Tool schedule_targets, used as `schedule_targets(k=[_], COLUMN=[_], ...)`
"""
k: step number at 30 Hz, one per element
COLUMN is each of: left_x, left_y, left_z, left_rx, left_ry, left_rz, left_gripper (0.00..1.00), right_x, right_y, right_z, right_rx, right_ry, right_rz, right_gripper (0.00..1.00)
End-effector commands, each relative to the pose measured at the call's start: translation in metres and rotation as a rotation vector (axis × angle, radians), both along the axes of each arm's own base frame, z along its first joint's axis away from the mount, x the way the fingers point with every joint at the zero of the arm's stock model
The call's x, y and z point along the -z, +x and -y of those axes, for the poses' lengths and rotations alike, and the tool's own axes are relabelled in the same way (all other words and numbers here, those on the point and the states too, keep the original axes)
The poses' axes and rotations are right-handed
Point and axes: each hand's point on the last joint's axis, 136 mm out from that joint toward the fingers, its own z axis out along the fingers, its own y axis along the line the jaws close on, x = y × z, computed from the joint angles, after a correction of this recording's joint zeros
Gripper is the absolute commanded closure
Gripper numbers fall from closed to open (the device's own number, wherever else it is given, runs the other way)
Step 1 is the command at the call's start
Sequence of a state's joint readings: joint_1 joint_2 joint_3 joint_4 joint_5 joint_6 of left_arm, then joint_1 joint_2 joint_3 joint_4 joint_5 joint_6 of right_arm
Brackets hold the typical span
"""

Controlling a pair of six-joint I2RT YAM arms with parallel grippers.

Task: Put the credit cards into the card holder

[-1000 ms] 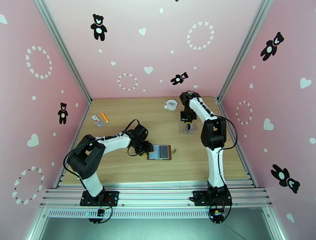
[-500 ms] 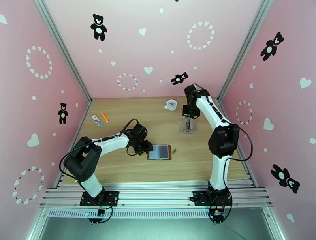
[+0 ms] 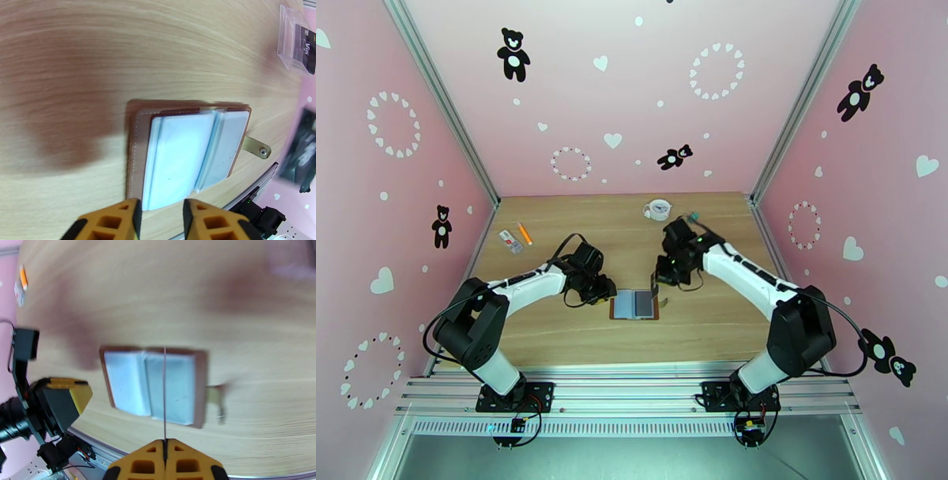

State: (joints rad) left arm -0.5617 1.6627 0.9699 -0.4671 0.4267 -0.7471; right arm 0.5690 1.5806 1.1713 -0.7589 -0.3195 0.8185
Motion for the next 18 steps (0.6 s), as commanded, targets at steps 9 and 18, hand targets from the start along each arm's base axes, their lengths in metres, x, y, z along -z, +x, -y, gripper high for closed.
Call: schedule_targets(k=[9, 18], left_x=[0.03, 0.038], left_y=[-0.014, -0.015], left_z=[-0.001, -0.001], left_rx=[0.049, 0.052], left_ry=[0.01, 0.018], left_rz=[-0.087, -0.108], left_gripper=[0.72, 0.74], right_x=[0.029, 0.041], right_y=[-0.015, -0.014], right_z=[-0.05, -0.043], right_rx=[-0.003, -0.003], right_ry=[0.106, 0.049], right_rz=[-0.01, -0.013], right_gripper=[1.0, 1.0])
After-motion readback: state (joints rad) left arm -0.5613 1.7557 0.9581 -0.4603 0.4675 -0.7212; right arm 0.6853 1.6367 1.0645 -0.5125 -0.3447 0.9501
